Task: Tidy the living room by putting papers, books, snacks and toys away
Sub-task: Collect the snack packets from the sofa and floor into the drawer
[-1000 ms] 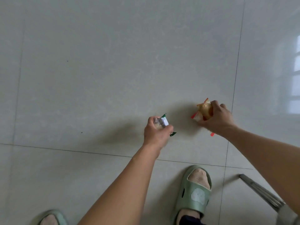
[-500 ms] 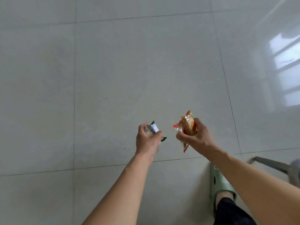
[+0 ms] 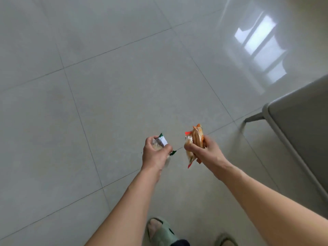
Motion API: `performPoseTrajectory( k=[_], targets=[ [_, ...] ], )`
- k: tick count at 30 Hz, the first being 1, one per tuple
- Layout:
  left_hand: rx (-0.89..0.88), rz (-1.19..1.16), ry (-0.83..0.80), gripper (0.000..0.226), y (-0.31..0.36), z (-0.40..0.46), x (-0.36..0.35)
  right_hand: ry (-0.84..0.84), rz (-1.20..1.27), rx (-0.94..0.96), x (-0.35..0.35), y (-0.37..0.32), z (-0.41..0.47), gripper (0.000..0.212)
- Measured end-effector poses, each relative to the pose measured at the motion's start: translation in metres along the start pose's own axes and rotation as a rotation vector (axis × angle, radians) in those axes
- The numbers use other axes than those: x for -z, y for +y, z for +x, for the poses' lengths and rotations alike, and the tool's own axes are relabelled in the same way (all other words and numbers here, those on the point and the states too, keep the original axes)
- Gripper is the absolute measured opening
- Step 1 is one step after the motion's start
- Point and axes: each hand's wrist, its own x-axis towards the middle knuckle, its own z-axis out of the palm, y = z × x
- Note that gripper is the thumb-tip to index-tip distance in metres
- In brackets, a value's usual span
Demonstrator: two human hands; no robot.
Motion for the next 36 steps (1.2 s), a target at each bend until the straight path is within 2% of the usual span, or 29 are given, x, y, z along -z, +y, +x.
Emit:
performPoseTrajectory(
  k=[4, 7, 14, 17, 19, 24, 31, 36],
  targets=[
    [-0.024, 0.022, -0.078, 0.040, -0.009, -0.050, -0.017, 0.069, 0.077, -0.070, 0.030, 0.010, -0.056, 0.016],
    [-0.036, 0.010, -0.142, 0.043, -0.016, -0.087, -0.030, 0.140, 0.211, -0.104, 0.055, 0.016, -0.101, 0.021],
    [0.065, -0.025, -0.315, 0.061, -0.055, -0.193, -0.065, 0.275, 0.525, -0.139, 0.119, 0.070, -0.221, 0.021],
    [0.057, 0.006, -0.407, 0.052, -0.071, -0.231, -0.095, 0.377, 0.637, -0.162, 0.148, 0.099, -0.268, 0.025],
    [0.058, 0.057, -0.472, 0.048, -0.077, -0.256, -0.121, 0.460, 0.713, -0.166, 0.168, 0.116, -0.294, 0.027],
    [0.038, 0.193, -0.655, 0.072, -0.081, -0.321, -0.189, 0.644, 0.854, -0.148, 0.217, 0.142, -0.354, 0.032],
    [-0.007, 0.438, -0.893, 0.048, -0.090, -0.388, -0.264, 0.868, 1.100, -0.146, 0.266, 0.172, -0.416, 0.034],
    [-0.034, 0.632, -1.010, 0.049, -0.104, -0.424, -0.297, 0.988, 1.308, -0.150, 0.282, 0.198, -0.447, 0.038]
  ],
)
